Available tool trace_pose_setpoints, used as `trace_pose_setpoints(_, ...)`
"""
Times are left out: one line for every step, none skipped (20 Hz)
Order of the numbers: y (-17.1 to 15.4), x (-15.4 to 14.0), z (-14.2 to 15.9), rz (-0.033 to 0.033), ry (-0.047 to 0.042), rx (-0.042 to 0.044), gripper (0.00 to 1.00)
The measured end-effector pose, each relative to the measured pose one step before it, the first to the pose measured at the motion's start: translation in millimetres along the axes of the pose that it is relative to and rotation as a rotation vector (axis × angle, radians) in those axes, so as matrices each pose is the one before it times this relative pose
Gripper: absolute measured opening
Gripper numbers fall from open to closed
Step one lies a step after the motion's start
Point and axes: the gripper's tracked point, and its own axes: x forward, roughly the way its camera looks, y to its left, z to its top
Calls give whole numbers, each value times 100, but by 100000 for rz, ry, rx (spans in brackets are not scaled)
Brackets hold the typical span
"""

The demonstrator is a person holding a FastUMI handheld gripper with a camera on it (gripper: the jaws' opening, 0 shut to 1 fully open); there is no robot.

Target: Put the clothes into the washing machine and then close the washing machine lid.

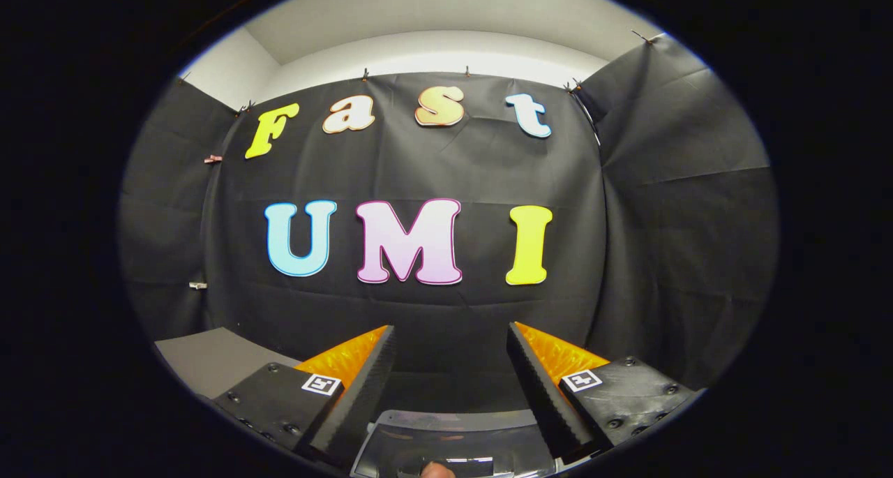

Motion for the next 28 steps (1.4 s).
trace_pose_setpoints(154, -34, -279, 42, 660, -48, 99)
trace_pose_setpoints(27, 30, -116, 62, 400, 89, 99)
trace_pose_setpoints(287, 33, -151, 725, -34, -277, 99)
trace_pose_setpoints(-54, 110, 138, -467, -261, -501, 99)
trace_pose_setpoints(-1, 130, -172, 512, 566, 532, 99)
trace_pose_setpoints(254, -72, -7, 760, -82, 376, 99)
trace_pose_setpoints(-38, 166, 174, -422, -84, -337, 99)
trace_pose_setpoints(-210, 124, -88, -570, 373, 27, 99)
trace_pose_setpoints(139, 98, 101, -74, -117, 697, 99)
trace_pose_setpoints(126, 152, 88, -171, 240, 1184, 99)
trace_pose_setpoints(156, -34, -43, 303, 128, 797, 99)
trace_pose_setpoints(137, -31, 99, 347, -147, 9, 99)
trace_pose_setpoints(-47, 100, -17, 21, -127, -583, 99)
trace_pose_setpoints(-117, 89, -78, -356, 288, -442, 99)
trace_pose_setpoints(-81, -38, -207, -321, 745, 579, 99)
trace_pose_setpoints(96, 12, -7, 37, -74, 1265, 99)
trace_pose_setpoints(228, -62, 204, 540, -377, 895, 99)
trace_pose_setpoints(169, -58, 261, 309, -763, -498, 99)
trace_pose_setpoints(-176, 95, -57, -200, -45, -1332, 99)
trace_pose_setpoints(56, -14, -59, 186, 188, -871, 99)
trace_pose_setpoints(70, -126, -106, 283, 455, 59, 99)
trace_pose_setpoints(94, -38, 73, -16, -197, 469, 99)
trace_pose_setpoints(32, -19, 77, 239, -338, 569, 99)
trace_pose_setpoints(99, 47, 95, 14, -179, 203, 99)
trace_pose_setpoints(65, -48, 123, 150, -508, -133, 99)
trace_pose_setpoints(174, -48, 115, 517, -112, 103, 99)
trace_pose_setpoints(102, 72, -184, -250, 594, -162, 99)
trace_pose_setpoints(6, -60, 40, -20, 34, -16, 99)
